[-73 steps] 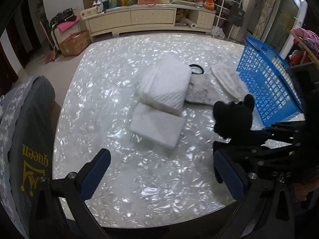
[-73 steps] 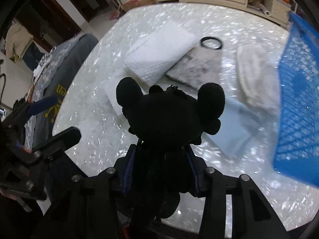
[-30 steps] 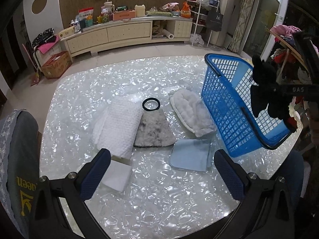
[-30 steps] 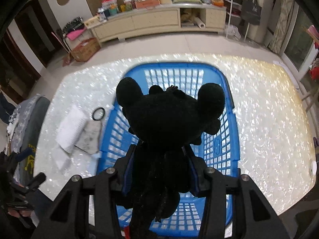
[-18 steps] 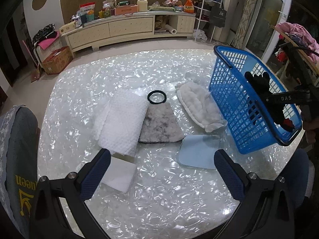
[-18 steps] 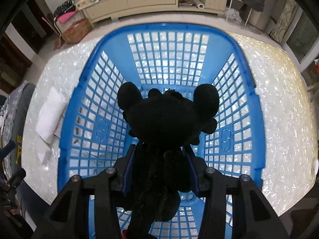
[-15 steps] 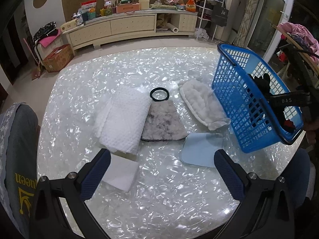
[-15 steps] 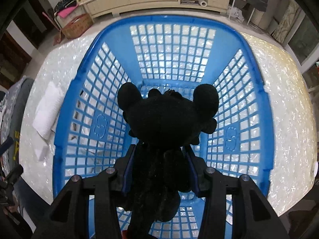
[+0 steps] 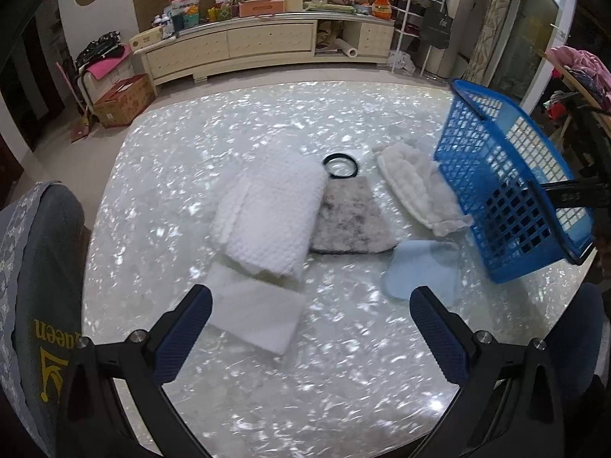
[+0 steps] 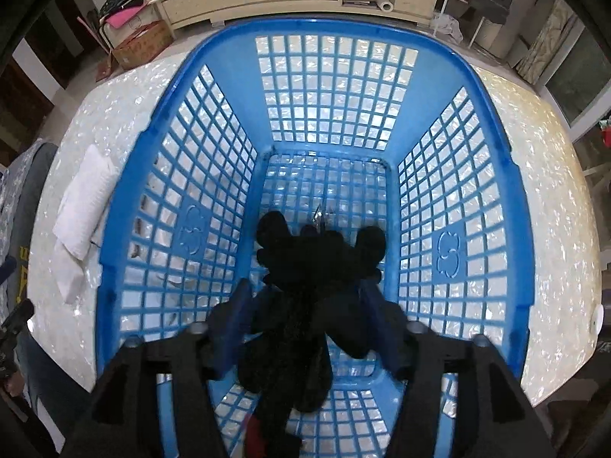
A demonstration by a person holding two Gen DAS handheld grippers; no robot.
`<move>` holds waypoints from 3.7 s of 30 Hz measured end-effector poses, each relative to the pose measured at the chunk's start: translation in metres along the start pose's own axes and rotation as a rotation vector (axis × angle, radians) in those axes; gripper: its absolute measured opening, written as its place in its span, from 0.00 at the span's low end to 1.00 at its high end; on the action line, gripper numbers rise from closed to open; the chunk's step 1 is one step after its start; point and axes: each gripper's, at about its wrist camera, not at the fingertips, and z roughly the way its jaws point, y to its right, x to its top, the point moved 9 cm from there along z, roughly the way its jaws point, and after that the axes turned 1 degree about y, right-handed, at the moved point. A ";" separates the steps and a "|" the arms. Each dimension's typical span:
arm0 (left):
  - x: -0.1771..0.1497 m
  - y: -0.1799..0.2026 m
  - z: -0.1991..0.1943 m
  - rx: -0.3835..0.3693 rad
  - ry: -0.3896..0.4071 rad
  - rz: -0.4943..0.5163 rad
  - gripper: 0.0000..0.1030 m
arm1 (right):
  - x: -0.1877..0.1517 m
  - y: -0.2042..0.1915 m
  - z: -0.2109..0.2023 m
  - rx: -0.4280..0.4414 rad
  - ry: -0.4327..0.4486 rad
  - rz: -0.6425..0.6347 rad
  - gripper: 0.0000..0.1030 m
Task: Organize soft objects
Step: 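Open the right gripper to drop the plush and withdraw, then lower the left gripper onto the white cloth and grasp it, then lift the white cloth with the left gripper and carry it into the basket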
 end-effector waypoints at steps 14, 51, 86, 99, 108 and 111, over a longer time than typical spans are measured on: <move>-0.033 -0.054 0.012 0.039 -0.048 -0.032 1.00 | 0.009 -0.080 -0.081 0.027 0.179 -0.145 0.95; -0.037 -0.071 0.072 0.006 -0.216 -0.420 0.81 | -0.036 -0.206 0.017 0.144 0.024 -0.423 0.98; -0.048 -0.087 0.107 0.246 -0.302 -0.503 0.87 | -0.040 -0.188 0.030 0.185 -0.014 -0.356 0.98; -0.067 -0.083 0.074 0.079 -0.252 -0.426 0.45 | -0.044 -0.188 0.040 0.148 -0.026 -0.322 0.98; -0.064 -0.057 0.037 0.049 -0.187 -0.265 0.45 | -0.038 -0.186 0.035 0.143 -0.020 -0.312 0.98; -0.052 -0.047 0.024 0.033 -0.159 -0.223 0.45 | -0.039 -0.188 0.022 0.148 -0.007 -0.323 0.98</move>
